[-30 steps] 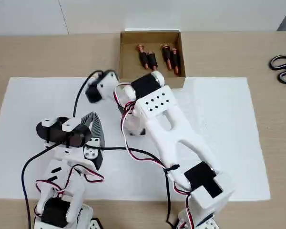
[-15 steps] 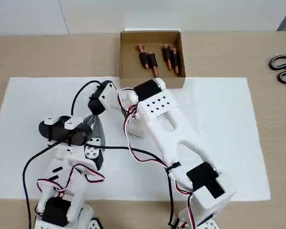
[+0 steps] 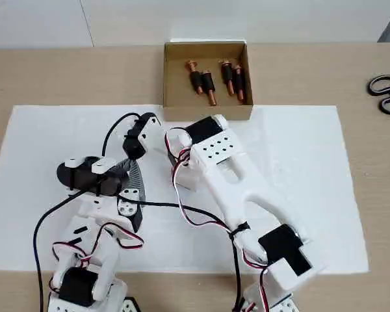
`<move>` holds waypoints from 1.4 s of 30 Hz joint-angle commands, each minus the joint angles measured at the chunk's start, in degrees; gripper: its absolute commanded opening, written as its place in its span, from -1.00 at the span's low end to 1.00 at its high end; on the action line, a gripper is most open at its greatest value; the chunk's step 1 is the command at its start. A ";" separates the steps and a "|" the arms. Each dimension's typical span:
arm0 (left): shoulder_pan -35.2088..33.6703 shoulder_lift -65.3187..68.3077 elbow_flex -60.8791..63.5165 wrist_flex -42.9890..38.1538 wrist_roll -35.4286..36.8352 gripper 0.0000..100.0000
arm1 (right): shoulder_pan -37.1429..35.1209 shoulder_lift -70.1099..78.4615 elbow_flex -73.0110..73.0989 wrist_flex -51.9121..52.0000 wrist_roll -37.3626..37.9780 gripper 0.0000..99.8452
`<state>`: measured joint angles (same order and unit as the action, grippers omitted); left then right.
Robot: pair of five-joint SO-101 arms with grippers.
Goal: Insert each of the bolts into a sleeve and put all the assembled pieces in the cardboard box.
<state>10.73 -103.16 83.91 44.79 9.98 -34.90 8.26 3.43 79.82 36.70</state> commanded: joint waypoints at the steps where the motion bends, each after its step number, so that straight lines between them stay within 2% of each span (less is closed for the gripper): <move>1: -0.35 -0.88 -2.51 -1.67 -0.35 -0.99 | -3.30 0.13 3.25 0.66 1.14 -0.57; 4: -0.44 -0.88 -4.09 -1.76 -0.44 -0.99 | -0.84 -0.31 3.08 0.66 1.05 -0.57; 8: 0.00 -0.79 -14.02 -1.93 -0.44 -0.99 | 2.59 -0.31 3.08 0.66 0.97 -0.57; 14: -0.44 -0.70 -26.33 -1.93 -0.53 -0.99 | 3.03 -0.40 2.55 0.66 -1.41 -0.57; 19: -0.88 -0.70 -31.78 -1.58 -9.93 -0.99 | 3.30 -0.40 0.62 0.66 -1.41 -0.57; 21: -3.87 -0.70 -31.87 0.09 -12.40 -0.99 | 3.12 -0.40 0.09 0.66 -1.41 -0.57; 28: -18.20 -0.88 -28.26 10.20 -12.48 -0.99 | 2.51 -0.22 -0.97 -0.48 -1.49 -0.57; 34: -30.86 -0.88 -23.96 10.20 -12.57 -0.99 | -0.04 0.22 -0.79 -2.86 -1.49 -0.57; 42: -33.23 -0.97 -20.62 10.37 -12.57 -0.99 | -0.13 0.31 -0.62 -6.37 -1.49 -0.57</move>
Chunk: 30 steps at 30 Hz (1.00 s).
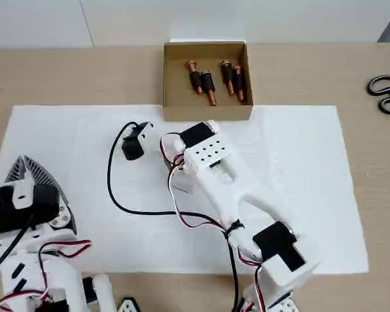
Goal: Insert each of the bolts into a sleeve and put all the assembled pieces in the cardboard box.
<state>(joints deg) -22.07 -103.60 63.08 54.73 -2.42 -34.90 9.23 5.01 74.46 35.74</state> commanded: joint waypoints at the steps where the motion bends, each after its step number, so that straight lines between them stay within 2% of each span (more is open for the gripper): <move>1: -0.44 -0.53 0.57 0.44 -0.18 -0.99 | -0.13 -0.66 -2.20 -1.19 -0.53 -0.57; 15: -0.26 -0.53 1.45 0.44 -0.18 -0.99 | -0.22 7.87 -1.58 -1.19 -0.44 -0.57; 30: -0.18 -0.53 1.27 0.26 -0.18 -0.99 | -0.13 5.67 -7.30 2.24 -3.16 -0.57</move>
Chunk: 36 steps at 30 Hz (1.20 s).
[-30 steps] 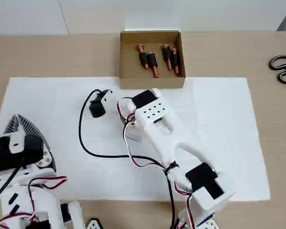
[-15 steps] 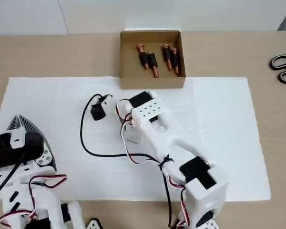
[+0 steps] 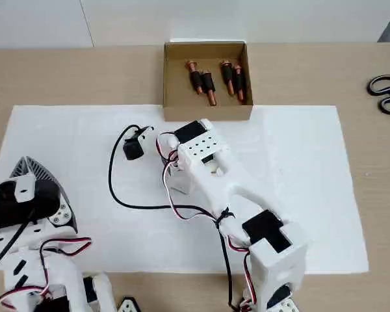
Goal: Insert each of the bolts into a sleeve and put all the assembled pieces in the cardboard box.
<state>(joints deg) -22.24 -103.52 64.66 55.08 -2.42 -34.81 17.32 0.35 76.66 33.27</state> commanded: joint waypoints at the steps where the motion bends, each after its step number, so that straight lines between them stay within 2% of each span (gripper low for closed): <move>1: 0.00 -0.62 -0.40 -0.09 -0.18 -0.99 | -0.22 -2.59 -2.64 -0.13 -0.70 -0.57; 6: 0.00 -0.62 -0.40 -0.09 -0.18 -0.99 | -0.04 -2.68 -3.34 -0.92 -0.70 -0.57; 10: 0.00 -0.62 -0.40 -0.18 -0.18 -0.99 | 2.77 -2.68 -3.52 -3.65 -0.88 -0.57; 15: 0.00 -0.62 -0.40 -0.18 -0.18 -0.99 | 5.14 -2.77 -5.10 -2.95 -4.84 -0.57; 21: -0.62 -0.62 -0.22 0.18 -0.18 -0.99 | 3.38 -2.77 -8.97 2.33 -5.01 -0.57; 28: -4.92 -0.62 -0.13 0.18 -0.18 -0.99 | 1.01 -2.33 -10.46 6.37 -4.84 -0.57; 36: -5.01 -0.62 2.07 0.18 -0.18 -0.99 | 0.48 -2.24 -10.29 8.75 -4.92 -0.57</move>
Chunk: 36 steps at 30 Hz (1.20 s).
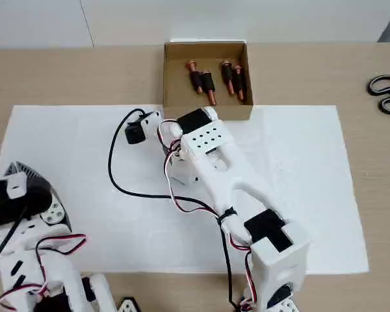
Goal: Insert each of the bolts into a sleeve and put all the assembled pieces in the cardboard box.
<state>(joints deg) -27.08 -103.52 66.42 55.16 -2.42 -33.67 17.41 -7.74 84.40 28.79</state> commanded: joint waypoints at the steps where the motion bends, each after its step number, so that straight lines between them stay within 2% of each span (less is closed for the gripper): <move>1: -0.18 -0.62 0.31 0.09 -0.18 -0.99 | -0.75 -2.33 -2.20 1.10 -0.44 -0.57; 17: -0.09 -0.62 0.13 -0.09 -0.18 -0.99 | -3.74 6.29 -2.46 -0.57 -0.70 -0.57; 36: -0.09 -0.62 0.13 0.00 -0.18 -0.99 | -3.82 6.81 0.88 -4.97 -0.79 -0.57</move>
<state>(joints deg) -27.08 -103.52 66.86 55.16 -2.42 -36.66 24.44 -6.95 79.82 28.44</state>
